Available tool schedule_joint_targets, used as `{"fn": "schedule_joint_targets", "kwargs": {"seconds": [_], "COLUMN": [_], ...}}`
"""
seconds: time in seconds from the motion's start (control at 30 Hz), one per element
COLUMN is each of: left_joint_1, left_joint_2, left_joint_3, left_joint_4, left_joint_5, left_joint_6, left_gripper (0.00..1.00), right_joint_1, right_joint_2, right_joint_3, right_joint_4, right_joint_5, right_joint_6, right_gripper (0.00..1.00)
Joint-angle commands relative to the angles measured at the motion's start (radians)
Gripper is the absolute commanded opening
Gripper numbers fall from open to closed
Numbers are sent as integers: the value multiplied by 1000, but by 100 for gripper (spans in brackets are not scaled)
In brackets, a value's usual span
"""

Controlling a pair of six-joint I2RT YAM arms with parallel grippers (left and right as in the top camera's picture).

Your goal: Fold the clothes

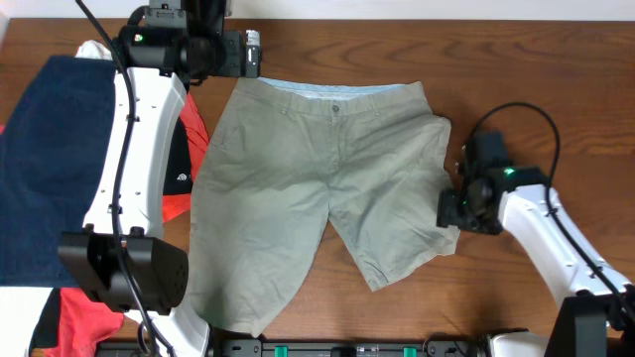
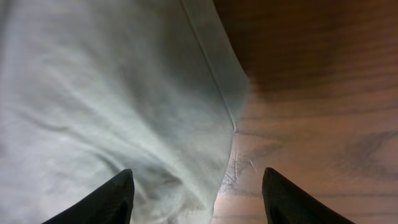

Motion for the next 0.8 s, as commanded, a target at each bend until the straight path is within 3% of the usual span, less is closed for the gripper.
{"fn": "schedule_joint_targets", "kwargs": {"seconds": [0.0,0.07,0.23,0.53,0.77], "left_joint_1": [5,5,5,5,5], "left_joint_2": [-12,-12,-12,-12,-5], "left_joint_3": [-8,-8,-8,-8,-8], "left_joint_4": [-3,-3,-3,-6,-18], "left_joint_5": [-18,-18,-18,-18,-18], "left_joint_6": [18,18,18,18,18], "left_gripper": [98,98,98,98,98], "right_joint_1": [32,34,32,-21,-190], "right_joint_2": [0,0,0,0,0], "right_joint_3": [-57,-84,-151,-208,-208], "right_joint_4": [35,61,133,241,254], "right_joint_5": [92,96,107,139,89], "right_joint_6": [130,144,157,183,132], "right_gripper": [63,60,21,1,1]}}
